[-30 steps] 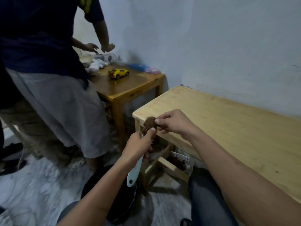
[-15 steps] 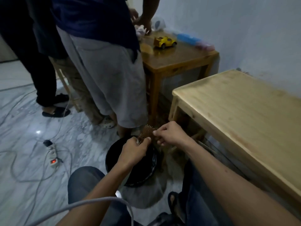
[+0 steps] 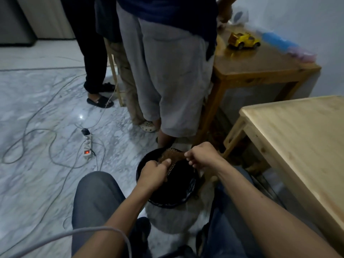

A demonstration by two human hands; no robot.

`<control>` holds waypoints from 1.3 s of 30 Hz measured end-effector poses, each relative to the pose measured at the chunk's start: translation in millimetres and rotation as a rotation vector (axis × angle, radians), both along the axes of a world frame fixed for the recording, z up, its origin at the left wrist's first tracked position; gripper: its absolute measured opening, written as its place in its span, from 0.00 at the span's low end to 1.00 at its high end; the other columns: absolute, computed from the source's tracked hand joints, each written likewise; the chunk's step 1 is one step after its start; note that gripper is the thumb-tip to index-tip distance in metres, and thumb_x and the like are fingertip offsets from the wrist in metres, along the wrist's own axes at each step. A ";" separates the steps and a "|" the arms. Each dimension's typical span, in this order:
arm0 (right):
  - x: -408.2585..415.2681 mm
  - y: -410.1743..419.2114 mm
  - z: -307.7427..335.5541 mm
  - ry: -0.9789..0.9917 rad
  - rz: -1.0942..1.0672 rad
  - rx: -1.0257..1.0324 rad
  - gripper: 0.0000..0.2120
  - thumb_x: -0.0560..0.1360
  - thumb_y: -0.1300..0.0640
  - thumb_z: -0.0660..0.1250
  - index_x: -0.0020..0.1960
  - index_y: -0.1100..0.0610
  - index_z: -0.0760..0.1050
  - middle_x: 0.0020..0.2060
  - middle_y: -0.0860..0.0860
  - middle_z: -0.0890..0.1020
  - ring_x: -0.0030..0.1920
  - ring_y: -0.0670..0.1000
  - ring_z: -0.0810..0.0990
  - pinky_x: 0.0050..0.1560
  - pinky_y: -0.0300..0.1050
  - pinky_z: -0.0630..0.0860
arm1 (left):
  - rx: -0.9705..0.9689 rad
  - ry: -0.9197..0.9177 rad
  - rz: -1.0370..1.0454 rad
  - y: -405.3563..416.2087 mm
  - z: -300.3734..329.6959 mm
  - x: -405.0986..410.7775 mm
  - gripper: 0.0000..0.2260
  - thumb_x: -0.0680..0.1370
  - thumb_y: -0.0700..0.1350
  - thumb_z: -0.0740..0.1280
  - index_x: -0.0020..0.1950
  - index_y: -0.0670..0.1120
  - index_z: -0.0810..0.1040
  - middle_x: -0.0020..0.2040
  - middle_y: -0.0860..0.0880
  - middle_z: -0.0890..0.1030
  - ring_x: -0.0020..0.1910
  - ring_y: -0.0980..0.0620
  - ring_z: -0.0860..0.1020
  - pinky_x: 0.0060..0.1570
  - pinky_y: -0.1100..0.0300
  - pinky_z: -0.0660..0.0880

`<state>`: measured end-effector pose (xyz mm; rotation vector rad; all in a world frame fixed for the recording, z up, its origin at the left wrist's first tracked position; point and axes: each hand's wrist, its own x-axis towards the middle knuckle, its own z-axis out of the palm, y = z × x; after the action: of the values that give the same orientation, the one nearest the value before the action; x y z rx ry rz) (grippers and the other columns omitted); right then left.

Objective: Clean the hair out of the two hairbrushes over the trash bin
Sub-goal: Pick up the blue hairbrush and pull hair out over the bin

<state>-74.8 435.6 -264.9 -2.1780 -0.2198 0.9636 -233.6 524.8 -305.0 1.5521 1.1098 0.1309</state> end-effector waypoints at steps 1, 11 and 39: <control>1.7 3.1 -3.1 0.009 -0.038 0.002 0.06 0.76 0.63 0.70 0.42 0.62 0.84 0.32 0.54 0.83 0.29 0.49 0.79 0.25 0.38 0.73 | -0.004 0.000 0.012 -2.4 -0.4 2.0 0.20 0.78 0.57 0.66 0.37 0.42 0.79 0.29 0.45 0.81 0.24 0.50 0.76 0.33 0.57 0.71; 4.3 18.9 -33.8 -0.098 -0.227 0.082 0.11 0.73 0.59 0.66 0.45 0.64 0.85 0.37 0.57 0.87 0.33 0.54 0.85 0.40 0.48 0.85 | 0.139 0.105 -0.018 -12.4 -2.7 19.4 0.23 0.77 0.61 0.64 0.44 0.41 0.80 0.38 0.42 0.84 0.37 0.45 0.82 0.42 0.50 0.77; -23.7 -20.7 10.7 -0.239 -0.338 0.331 0.11 0.74 0.54 0.74 0.34 0.54 0.85 0.31 0.49 0.87 0.41 0.51 0.85 0.57 0.55 0.82 | -0.105 -0.006 0.146 13.9 -4.9 4.5 0.14 0.83 0.48 0.61 0.42 0.40 0.71 0.31 0.41 0.73 0.21 0.48 0.68 0.20 0.64 0.64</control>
<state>-98.5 414.8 -254.2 -1.9375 -0.1079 0.4429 -229.1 538.7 -309.9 1.3766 1.2067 0.1728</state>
